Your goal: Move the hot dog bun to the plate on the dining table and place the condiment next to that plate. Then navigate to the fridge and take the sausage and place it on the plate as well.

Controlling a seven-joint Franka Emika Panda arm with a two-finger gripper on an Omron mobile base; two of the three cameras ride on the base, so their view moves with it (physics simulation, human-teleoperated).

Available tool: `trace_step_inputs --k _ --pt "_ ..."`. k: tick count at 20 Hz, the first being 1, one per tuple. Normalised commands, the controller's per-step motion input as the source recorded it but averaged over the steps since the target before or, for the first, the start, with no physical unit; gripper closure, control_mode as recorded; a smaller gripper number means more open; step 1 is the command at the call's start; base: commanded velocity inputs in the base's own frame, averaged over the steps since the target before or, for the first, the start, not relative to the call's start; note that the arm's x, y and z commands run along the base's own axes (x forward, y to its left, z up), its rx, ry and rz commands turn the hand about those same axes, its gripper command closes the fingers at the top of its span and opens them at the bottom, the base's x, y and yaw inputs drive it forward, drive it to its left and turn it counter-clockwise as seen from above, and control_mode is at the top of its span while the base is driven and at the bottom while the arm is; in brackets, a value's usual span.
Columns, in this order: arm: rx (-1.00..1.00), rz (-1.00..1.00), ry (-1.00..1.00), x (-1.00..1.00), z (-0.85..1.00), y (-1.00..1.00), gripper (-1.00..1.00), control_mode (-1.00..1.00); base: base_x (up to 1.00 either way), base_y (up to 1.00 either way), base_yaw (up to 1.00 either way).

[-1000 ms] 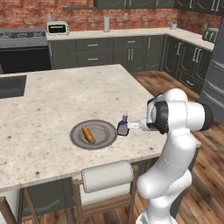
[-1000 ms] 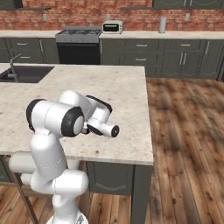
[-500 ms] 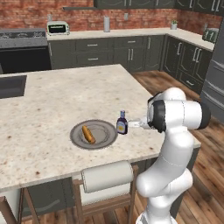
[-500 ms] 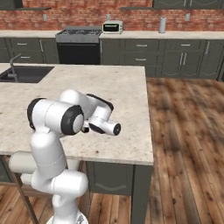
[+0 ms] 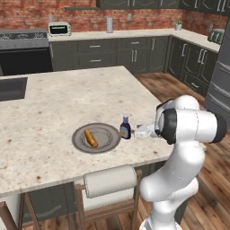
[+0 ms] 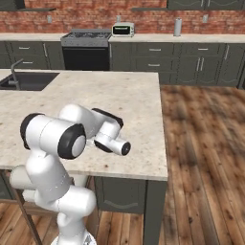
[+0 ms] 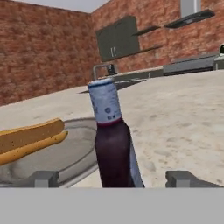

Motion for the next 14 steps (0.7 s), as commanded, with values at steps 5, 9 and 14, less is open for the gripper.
trace_step_inputs --k 5,9,14 --pt "-0.03 -0.06 -0.17 -0.25 0.75 -0.5 -1.0 -1.0 0.0 0.0 0.0" --pt "0.0 -0.01 -0.22 -0.49 1.0 -0.29 -1.0 -1.0 0.0 0.0 0.0" --pt "0.0 0.0 -0.11 -0.38 1.0 -0.02 -1.0 -1.0 0.0 0.0 0.0"
